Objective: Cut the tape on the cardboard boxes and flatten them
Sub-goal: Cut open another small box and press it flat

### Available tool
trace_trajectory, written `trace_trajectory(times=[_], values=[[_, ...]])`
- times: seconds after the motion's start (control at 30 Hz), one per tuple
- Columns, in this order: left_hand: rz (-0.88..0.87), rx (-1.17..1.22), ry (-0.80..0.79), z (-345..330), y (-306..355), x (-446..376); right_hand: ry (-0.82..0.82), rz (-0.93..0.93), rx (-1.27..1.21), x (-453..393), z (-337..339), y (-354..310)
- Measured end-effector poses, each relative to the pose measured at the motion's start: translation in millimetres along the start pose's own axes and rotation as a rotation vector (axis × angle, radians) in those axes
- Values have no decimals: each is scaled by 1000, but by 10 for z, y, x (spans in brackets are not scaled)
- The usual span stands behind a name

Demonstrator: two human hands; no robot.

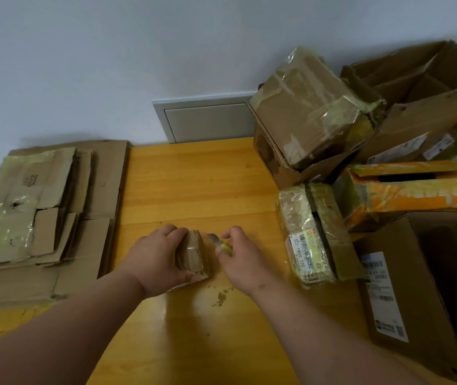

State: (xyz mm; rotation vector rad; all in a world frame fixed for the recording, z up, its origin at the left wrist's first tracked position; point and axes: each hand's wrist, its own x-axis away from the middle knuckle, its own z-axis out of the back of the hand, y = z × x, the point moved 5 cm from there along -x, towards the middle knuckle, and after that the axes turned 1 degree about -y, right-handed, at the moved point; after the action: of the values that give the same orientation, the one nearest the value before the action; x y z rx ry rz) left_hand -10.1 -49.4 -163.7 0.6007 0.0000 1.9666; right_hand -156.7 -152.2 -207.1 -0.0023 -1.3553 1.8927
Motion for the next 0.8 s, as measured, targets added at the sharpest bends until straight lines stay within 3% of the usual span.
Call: trace_trajectory(times=[0.47, 0.8], values=[[9, 18, 11, 7, 36, 20, 97, 162, 160, 7, -95, -108], [5, 5, 14, 11, 47, 20, 136, 124, 166, -21, -41, -88]])
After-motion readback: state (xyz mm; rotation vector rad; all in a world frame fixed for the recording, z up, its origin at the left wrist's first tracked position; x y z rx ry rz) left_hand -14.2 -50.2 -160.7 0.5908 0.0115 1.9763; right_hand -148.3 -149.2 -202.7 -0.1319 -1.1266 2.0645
